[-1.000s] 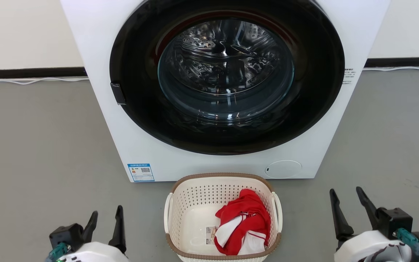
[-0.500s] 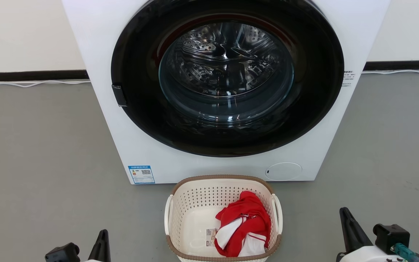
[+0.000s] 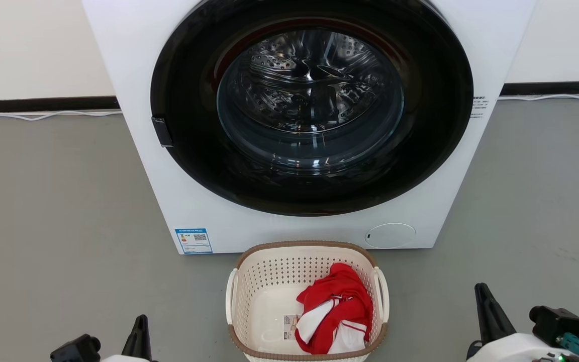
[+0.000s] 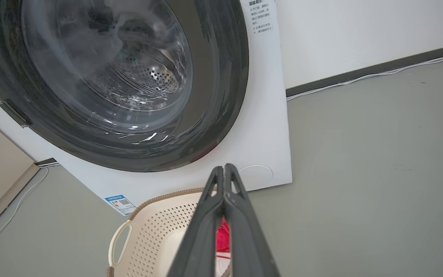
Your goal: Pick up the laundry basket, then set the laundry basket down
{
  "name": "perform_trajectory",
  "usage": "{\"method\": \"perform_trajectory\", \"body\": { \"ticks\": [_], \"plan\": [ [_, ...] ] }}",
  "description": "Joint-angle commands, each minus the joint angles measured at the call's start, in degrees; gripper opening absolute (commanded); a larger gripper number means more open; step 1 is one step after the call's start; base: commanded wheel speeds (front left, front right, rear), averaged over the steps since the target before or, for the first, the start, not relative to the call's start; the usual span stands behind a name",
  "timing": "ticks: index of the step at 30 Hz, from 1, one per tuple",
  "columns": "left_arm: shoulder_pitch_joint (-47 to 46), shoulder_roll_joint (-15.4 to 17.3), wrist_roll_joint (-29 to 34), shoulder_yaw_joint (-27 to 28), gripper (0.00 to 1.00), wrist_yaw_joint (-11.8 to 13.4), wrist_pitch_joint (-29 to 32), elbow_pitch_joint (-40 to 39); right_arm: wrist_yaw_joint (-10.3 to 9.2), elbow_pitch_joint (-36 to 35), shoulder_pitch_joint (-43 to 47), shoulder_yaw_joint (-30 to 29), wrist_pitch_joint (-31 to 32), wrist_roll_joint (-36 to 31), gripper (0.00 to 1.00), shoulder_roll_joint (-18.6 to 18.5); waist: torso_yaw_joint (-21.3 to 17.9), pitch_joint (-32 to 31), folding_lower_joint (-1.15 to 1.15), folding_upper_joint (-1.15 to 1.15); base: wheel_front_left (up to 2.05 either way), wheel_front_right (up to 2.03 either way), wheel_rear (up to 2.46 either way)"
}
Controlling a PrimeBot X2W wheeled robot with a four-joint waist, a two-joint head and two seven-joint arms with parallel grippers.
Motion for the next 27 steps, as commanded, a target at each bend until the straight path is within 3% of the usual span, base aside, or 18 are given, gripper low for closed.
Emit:
{"method": "perform_trajectory", "body": {
  "ticks": [1, 27],
  "plan": [
    [-2.2, 0.5, -1.4, 0.7, 0.00, -0.4, 0.3, -1.9, 0.04, -1.9, -1.9, -0.3, 0.3, 1.8, 0.00, -0.4, 0.0, 0.0, -0.01, 0.00, 0.00, 0.00, 0.00],
    [-3.1, 0.1, -15.8, 2.2, 0.00, -1.9, 4.7, -4.6, 0.10, -4.8, -2.3, -0.9, 4.5, 20.0, 0.00, 0.0, -0.6, 0.2, -0.01, 0.00, 0.00, 0.00, 0.00]
  ]
}}
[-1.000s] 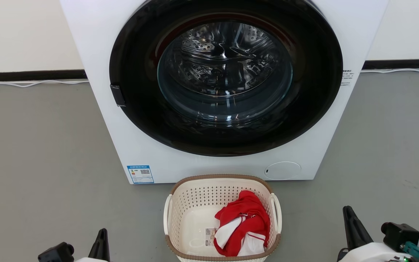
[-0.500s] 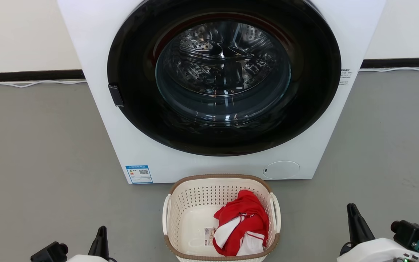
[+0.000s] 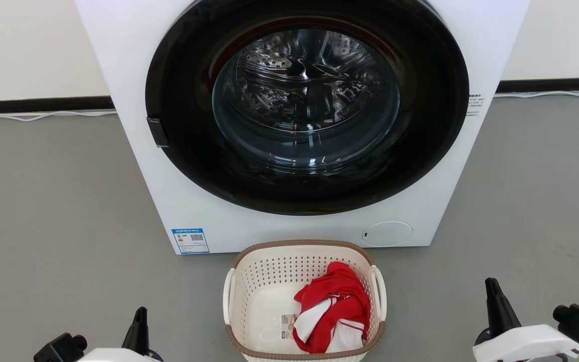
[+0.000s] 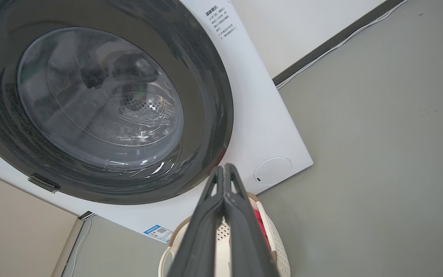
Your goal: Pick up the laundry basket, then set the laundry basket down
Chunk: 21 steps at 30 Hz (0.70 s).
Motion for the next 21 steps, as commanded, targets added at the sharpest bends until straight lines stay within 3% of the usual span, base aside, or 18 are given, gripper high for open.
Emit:
{"method": "perform_trajectory", "body": {
  "ticks": [1, 21],
  "plan": [
    [-2.9, 0.4, -1.7, 1.0, 0.00, -0.7, 0.3, -1.8, 0.20, -2.0, -2.3, 0.3, 0.6, 2.0, 0.00, -0.4, 0.0, 0.0, -0.01, -0.01, 0.00, 0.00, 0.00],
    [-3.6, 0.0, -12.7, 2.3, 0.00, -1.8, 3.7, -4.0, 0.25, -4.2, -2.6, -0.2, 3.9, 15.9, 0.00, -0.2, -0.5, 0.2, -0.01, -0.01, 0.00, 0.00, 0.00]
  ]
}}
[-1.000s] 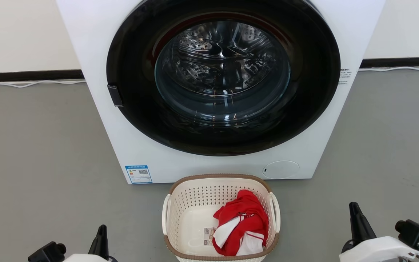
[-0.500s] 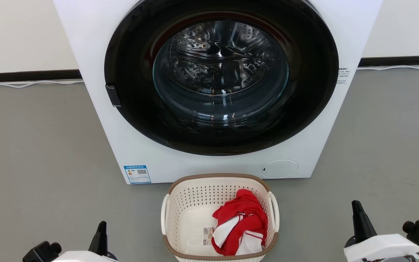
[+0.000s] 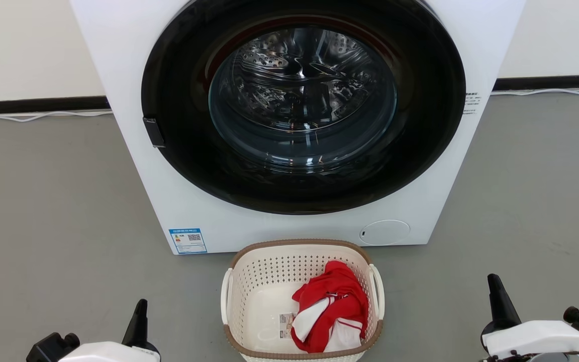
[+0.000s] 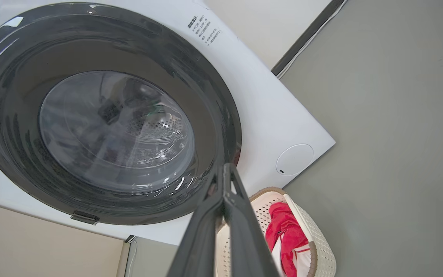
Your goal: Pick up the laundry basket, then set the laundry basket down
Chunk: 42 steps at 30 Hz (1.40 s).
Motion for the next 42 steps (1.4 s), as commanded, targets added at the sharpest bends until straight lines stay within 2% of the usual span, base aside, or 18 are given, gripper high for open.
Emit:
{"method": "perform_trajectory", "body": {
  "ticks": [1, 42],
  "plan": [
    [-3.3, 0.2, -1.9, 1.3, 0.00, -0.7, 0.4, -2.0, 0.28, -2.1, -2.6, 0.4, 0.5, 2.2, 0.00, -0.4, 0.0, 0.0, -0.01, 0.00, 0.00, 0.00, 0.00],
    [-4.7, -0.4, -23.9, 3.7, 0.00, -3.0, 7.1, -6.2, 0.37, -6.4, -3.3, -0.5, 7.1, 30.2, 0.00, 0.1, -0.9, 0.3, 0.00, 0.00, 0.00, 0.00, 0.00]
  ]
}}
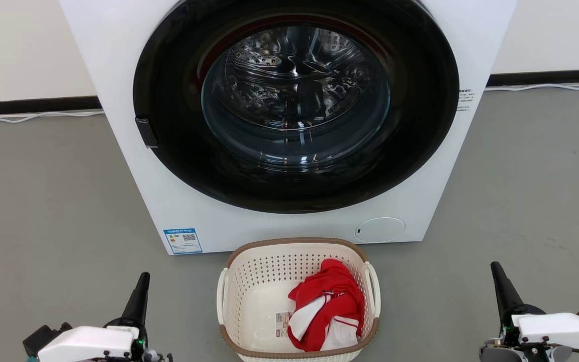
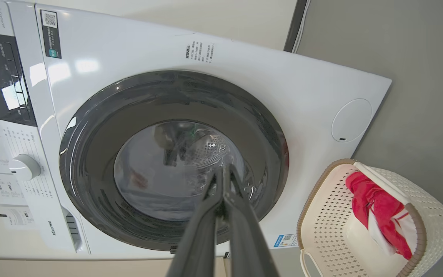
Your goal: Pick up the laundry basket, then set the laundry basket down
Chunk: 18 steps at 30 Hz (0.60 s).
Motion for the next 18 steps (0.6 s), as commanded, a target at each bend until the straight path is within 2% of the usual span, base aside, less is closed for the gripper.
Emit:
{"method": "perform_trajectory", "body": {
  "ticks": [1, 18],
  "plan": [
    [-3.2, 0.5, -1.4, 1.8, 0.00, -0.9, 0.6, -2.0, 0.37, -1.9, -3.1, 1.0, 0.7, 1.9, 0.00, -0.2, 0.0, 0.0, 0.00, 0.00, 0.00, 0.00, 0.00],
    [-3.7, 0.2, -10.4, 2.8, 0.00, -1.8, 3.4, -3.7, 0.41, -3.7, -3.4, 0.6, 3.4, 13.3, 0.00, 0.0, -0.4, 0.1, 0.00, 0.00, 0.00, 0.00, 0.00]
  ]
}}
